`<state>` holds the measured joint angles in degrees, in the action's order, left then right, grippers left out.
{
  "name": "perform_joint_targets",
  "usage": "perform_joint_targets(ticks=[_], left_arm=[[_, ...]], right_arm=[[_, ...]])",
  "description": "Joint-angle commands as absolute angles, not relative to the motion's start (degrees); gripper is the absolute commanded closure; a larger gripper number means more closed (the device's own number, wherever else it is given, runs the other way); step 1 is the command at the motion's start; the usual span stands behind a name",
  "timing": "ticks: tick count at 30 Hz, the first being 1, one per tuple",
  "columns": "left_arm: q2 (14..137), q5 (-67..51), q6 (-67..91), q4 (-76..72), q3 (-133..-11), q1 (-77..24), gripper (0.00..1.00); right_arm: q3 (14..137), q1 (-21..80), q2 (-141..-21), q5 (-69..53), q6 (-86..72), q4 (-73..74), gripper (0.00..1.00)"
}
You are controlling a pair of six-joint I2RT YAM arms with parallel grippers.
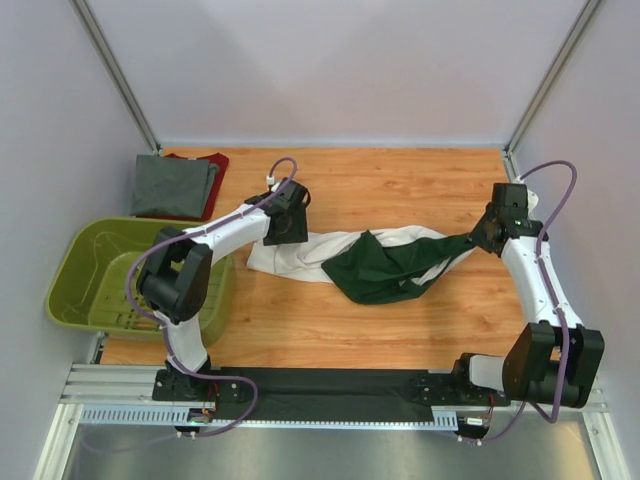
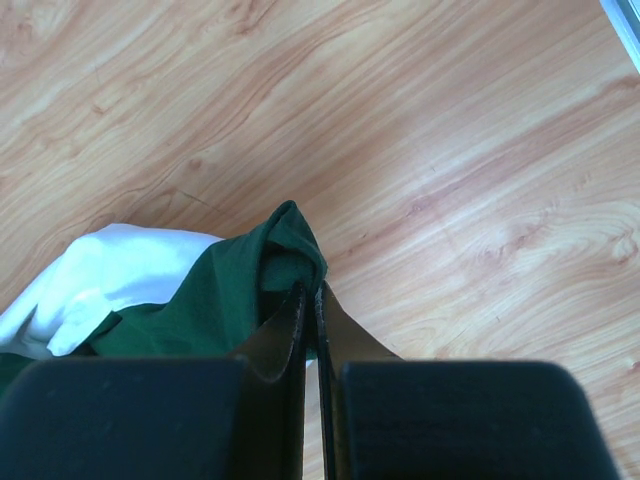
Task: Fold and stack the t-shirts
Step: Flatten the tshirt out
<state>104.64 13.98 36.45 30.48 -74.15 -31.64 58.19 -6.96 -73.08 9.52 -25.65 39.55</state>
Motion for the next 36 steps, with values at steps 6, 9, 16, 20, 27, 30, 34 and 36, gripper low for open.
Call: perform_joint_targets(ticks=[6,9,16,20,27,30,34,36], left_arm=[[108.6,13.4,34.5,28.7,-76.5,-31.6,0.52],[108.7,11.3,34.9,30.8,-79.2,-31.7,1.0],[97.3,12.8,30.2,35.9,-91.3,-31.7,1.0],[88.9,23.7,26.1,41.0,-99.1,-31.6,1.0],[75.7,35.0,22.2,42.3,-100.7,-31.6,1.0],[71.0,38.1,20.7,41.8,-100.2,-31.6,1.0],[67.5,36.6,21.8,43.6,-101.2,-31.6,1.0],[66.6,34.9,23.0,44.7,-101.2,-31.6,1.0]], right_arm=[[62.4,-7.4,-74.5,10.5,-25.0,37.4,1.0],[64.1,-7.5,-74.4,11.0,-24.4,38.0,1.0],[71.0,-7.5,-71.4,12.7,-22.1,40.4,1.0],[76.1,-7.5,-69.4,13.3,-21.1,43.2,1.0],[79.8,-7.5,-64.8,11.2,-20.0,46.1,1.0],[80.8,-7.5,-63.5,12.1,-18.1,46.2,1.0],[86.3,-7.5,-63.6,11.5,-17.1,50.1,1.0],[90.3,-7.5,-63.3,10.0,-16.5,52.2,1.0]])
